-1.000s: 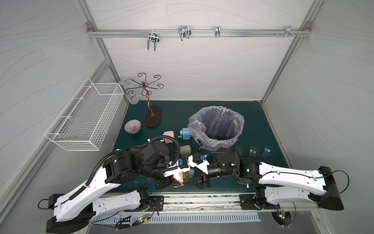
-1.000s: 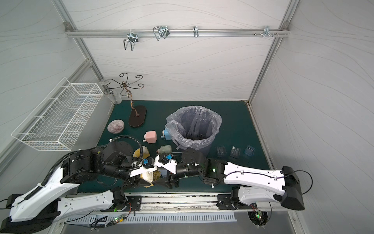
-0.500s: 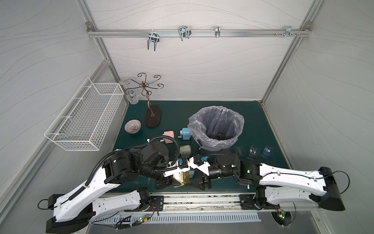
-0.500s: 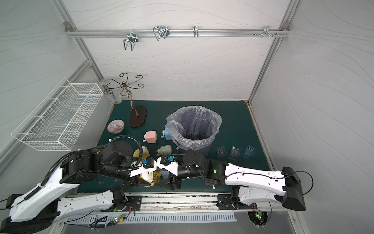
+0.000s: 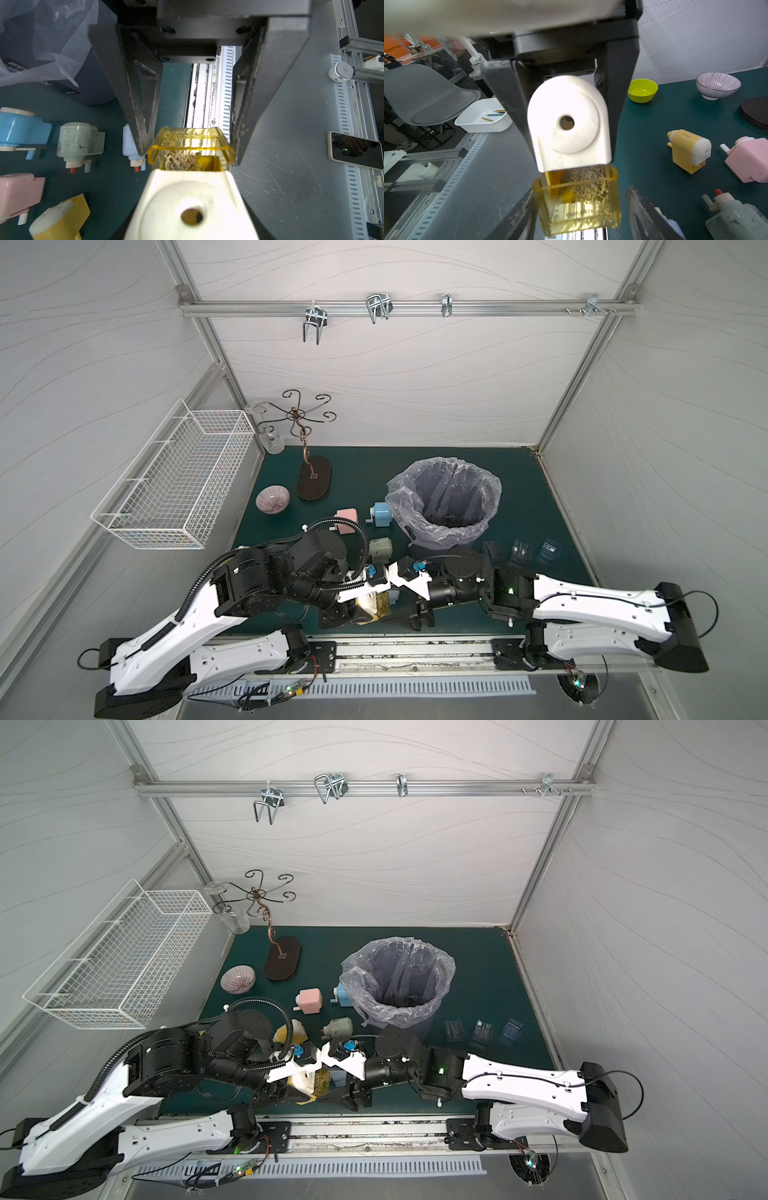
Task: Take out the pencil sharpener tray and clean the shavings
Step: Open the container of the pencil sharpener.
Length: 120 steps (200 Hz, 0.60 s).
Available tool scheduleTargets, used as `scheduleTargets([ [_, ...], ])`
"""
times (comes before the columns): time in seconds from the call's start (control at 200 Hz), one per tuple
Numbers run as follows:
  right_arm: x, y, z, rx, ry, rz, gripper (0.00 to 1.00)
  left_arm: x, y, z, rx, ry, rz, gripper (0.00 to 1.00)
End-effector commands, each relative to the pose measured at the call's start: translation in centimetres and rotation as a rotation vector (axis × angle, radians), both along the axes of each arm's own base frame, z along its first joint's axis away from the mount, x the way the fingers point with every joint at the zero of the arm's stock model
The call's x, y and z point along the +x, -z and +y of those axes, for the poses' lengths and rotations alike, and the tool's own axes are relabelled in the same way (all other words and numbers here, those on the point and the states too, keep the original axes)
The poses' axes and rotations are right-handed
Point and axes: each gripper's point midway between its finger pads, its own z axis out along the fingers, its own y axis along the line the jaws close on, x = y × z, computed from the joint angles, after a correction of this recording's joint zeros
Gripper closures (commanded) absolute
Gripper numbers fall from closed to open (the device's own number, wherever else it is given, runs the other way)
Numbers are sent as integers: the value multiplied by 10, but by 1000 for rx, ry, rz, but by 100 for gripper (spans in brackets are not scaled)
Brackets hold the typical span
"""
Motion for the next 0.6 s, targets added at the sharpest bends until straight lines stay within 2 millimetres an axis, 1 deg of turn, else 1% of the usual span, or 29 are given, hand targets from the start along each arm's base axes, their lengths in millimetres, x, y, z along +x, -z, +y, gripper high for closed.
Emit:
scheduleTargets([
  [0.0,-6,-10,1,11,-31,-3,34,2,-15,-12,-79,7,-18,100],
  [0.125,-6,-8,2,5,-34,0,38,2,-14,-12,-75,6,-17,100],
  [0.22,-6,-9,3,6,-31,4,45,2,-14,-11,-74,7,-14,100],
  [0.3,-4,-9,4,0,-20,7,53,2,-13,-11,-70,6,-13,100],
  [0.395,-2,-9,4,-7,-13,17,66,2,-9,-10,-54,4,-11,100],
  [0.48,-1,-10,4,-6,-5,24,82,2,-7,-9,-40,6,-7,100],
  [0.595,2,-12,2,1,11,30,97,2,-6,-9,-33,6,-7,100],
])
